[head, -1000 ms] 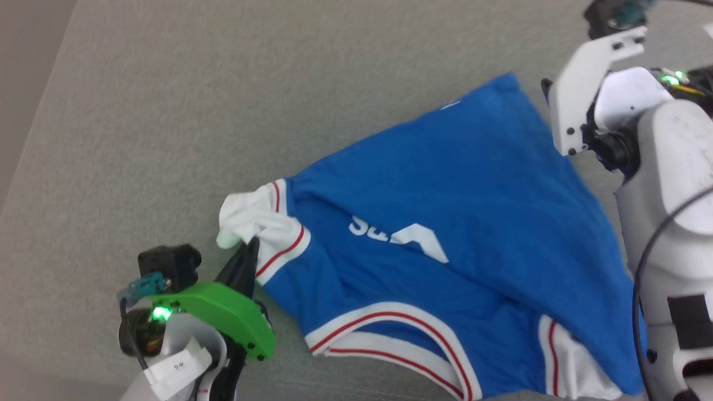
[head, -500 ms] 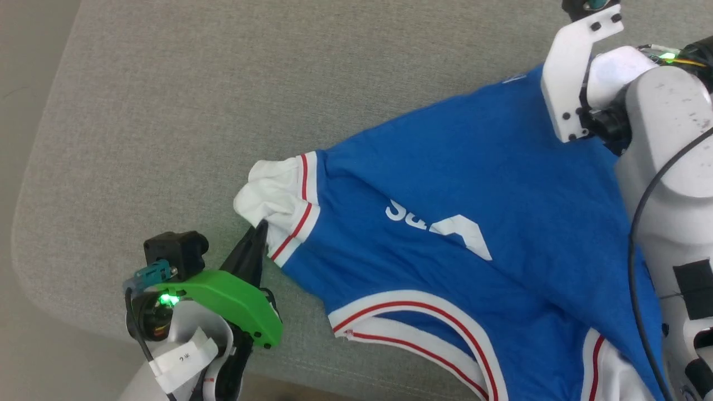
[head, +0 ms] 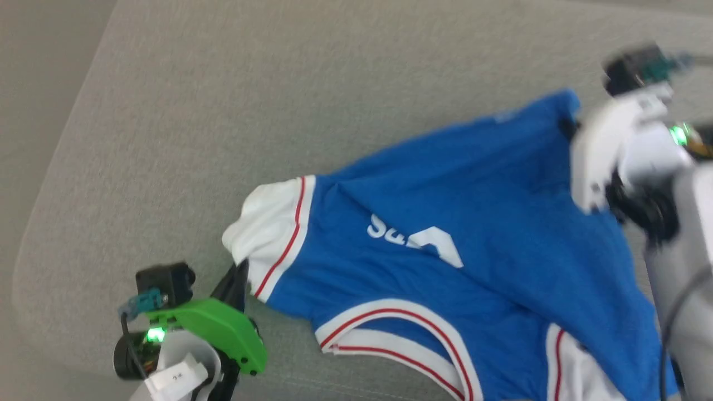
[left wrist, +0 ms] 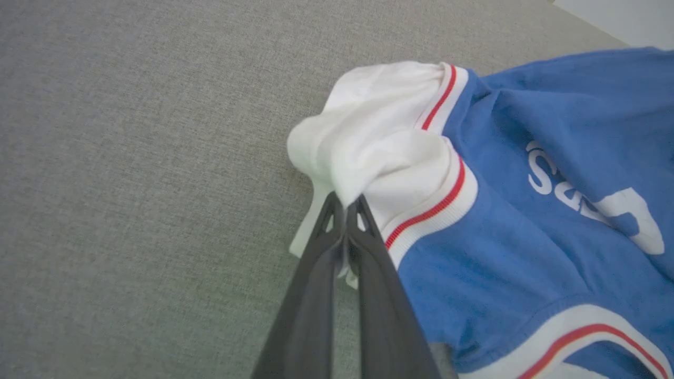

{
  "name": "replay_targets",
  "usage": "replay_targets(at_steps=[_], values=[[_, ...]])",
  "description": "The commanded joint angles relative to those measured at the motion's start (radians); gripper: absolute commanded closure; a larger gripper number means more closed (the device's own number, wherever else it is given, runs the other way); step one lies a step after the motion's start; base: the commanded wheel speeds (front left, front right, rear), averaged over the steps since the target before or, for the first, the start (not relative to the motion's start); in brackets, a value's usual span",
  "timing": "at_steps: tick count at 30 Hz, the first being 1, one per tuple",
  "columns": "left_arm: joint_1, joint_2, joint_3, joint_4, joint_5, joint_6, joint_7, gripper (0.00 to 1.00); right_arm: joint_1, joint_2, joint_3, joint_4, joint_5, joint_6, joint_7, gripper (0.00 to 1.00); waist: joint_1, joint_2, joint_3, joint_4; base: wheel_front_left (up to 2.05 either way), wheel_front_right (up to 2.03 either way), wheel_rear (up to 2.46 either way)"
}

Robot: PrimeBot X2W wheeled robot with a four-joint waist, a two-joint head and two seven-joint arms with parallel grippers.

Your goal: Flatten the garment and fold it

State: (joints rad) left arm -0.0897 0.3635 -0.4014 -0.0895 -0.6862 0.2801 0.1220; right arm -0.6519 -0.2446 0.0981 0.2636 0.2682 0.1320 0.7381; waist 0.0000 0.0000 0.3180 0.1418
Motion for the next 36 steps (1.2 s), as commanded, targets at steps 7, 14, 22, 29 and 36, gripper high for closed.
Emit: replay_targets(at_steps=[7,14,22,29,36], values=[[0.074,0.013,0.013,-0.01,-0.023,0.032,0.002,1.0,0.449,0.088,-0.183,-0.343,0.127,-0.001,0.071,1.0,0.0,0.0,-0.196,-0.133,0.0,0.0,0.0],[0.113,0.0,0.014,-0.004,-0.048,0.027,-0.013,1.0,0.73,0.164,-0.227,-0.493,0.228,-0.001,0.224,1.0,0.0,0.0,-0.243,-0.165,0.0,0.0,0.0],[0.031,0.039,0.02,0.014,-0.075,-0.06,0.01,1.0,0.646,0.095,-0.251,-0.572,0.291,-0.001,0.38,1.0,0.0,0.0,-0.269,-0.177,0.0,0.0,0.0],[-0.24,0.089,0.028,0.108,-0.067,-0.163,0.074,1.0,0.324,0.012,-0.252,-0.464,0.282,-0.001,0.465,1.0,0.0,0.0,-0.236,-0.177,0.0,0.0,0.0],[-0.661,0.111,0.007,0.283,0.027,-0.254,0.107,1.0,-0.044,0.0,-0.234,-0.294,0.18,-0.001,0.435,1.0,0.0,0.0,-0.11,-0.178,0.0,0.0,0.0]])
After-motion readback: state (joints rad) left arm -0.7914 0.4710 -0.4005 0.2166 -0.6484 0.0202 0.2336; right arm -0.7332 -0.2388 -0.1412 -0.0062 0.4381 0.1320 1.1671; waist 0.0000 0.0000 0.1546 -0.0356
